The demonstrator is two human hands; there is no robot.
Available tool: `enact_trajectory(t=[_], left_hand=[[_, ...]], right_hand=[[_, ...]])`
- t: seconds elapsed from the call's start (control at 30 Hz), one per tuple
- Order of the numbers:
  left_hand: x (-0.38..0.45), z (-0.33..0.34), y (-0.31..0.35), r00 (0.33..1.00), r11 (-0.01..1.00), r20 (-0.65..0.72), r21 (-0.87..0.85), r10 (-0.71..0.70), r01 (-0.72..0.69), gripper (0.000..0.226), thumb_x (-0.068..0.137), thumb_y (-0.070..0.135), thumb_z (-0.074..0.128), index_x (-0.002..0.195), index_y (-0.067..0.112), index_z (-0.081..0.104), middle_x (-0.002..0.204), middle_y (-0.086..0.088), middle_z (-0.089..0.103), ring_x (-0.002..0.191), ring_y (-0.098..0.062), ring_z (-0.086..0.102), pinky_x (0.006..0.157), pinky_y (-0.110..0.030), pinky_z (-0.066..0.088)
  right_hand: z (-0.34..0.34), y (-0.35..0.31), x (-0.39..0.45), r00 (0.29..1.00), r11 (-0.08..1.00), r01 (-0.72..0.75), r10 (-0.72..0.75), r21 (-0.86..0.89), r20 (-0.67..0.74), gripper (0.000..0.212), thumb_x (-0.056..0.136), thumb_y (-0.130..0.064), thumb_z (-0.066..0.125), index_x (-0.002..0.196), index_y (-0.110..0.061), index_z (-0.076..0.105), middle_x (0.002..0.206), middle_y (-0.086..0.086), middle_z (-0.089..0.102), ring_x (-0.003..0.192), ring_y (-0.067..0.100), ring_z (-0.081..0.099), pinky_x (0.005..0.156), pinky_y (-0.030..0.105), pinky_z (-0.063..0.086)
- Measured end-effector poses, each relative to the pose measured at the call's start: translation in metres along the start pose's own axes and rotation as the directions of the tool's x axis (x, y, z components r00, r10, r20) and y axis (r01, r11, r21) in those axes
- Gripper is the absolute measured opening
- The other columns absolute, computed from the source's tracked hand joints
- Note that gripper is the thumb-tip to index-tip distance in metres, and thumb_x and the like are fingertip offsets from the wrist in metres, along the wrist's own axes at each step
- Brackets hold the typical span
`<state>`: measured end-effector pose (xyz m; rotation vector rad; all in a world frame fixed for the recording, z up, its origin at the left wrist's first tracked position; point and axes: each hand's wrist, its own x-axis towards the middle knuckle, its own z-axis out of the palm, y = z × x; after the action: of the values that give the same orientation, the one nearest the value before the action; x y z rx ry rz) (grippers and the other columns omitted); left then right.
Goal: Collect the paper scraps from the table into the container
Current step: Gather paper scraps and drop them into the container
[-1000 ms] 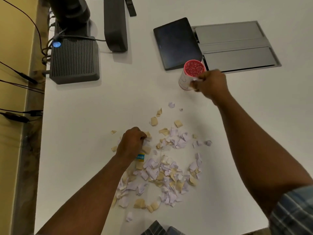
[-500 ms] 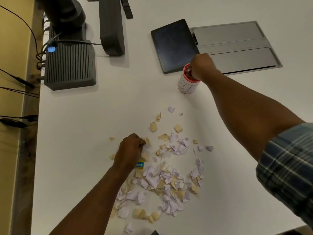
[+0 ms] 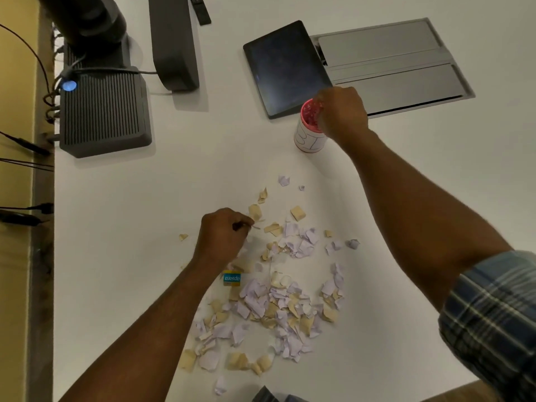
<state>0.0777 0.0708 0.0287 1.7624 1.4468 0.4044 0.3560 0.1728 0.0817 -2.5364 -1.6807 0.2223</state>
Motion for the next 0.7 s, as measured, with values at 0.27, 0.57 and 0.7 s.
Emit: enact_trajectory(t=[0.27, 0.57, 0.7], left_hand=[[0.063, -0.010, 0.081, 0.992, 0.991, -0.009, -0.035, 0.128, -0.128, 0.010, 0.080, 0.009, 0.070, 0.087, 0.014, 0.076, 0.075, 0.008, 0.066, 0.059, 0.007, 0.057, 0.061, 0.004, 0.041], [0.160, 0.027, 0.163, 0.949, 0.937, -0.023, 0.165, 0.314, -0.306, 0.014, 0.085, 0.019, 0.067, 0.095, 0.013, 0.073, 0.101, -0.003, 0.070, 0.093, -0.015, 0.065, 0.086, -0.024, 0.054], [0.186, 0.052, 0.177, 0.935, 0.889, 0.049, 0.296, 0.350, -0.349, 0.016, 0.086, 0.017, 0.066, 0.100, 0.013, 0.072, 0.109, -0.006, 0.067, 0.102, -0.021, 0.062, 0.085, -0.029, 0.051]], right_hand=[[0.081, 0.020, -0.118, 0.965, 0.894, -0.029, 0.141, 0.447, -0.221, 0.026, 0.093, -0.024, 0.051, 0.113, -0.014, 0.066, 0.113, 0.006, 0.066, 0.102, 0.026, 0.060, 0.088, 0.035, 0.047], [0.131, 0.011, -0.214, 0.978, 0.944, 0.014, -0.081, 0.331, 0.190, 0.058, 0.093, -0.049, 0.049, 0.141, -0.017, 0.042, 0.150, 0.006, 0.038, 0.136, 0.026, 0.034, 0.108, 0.040, 0.035], [0.134, 0.012, -0.222, 0.968, 0.959, 0.061, -0.125, 0.277, 0.219, 0.062, 0.093, -0.051, 0.048, 0.145, -0.019, 0.036, 0.157, 0.002, 0.024, 0.141, 0.024, 0.024, 0.112, 0.037, 0.028]])
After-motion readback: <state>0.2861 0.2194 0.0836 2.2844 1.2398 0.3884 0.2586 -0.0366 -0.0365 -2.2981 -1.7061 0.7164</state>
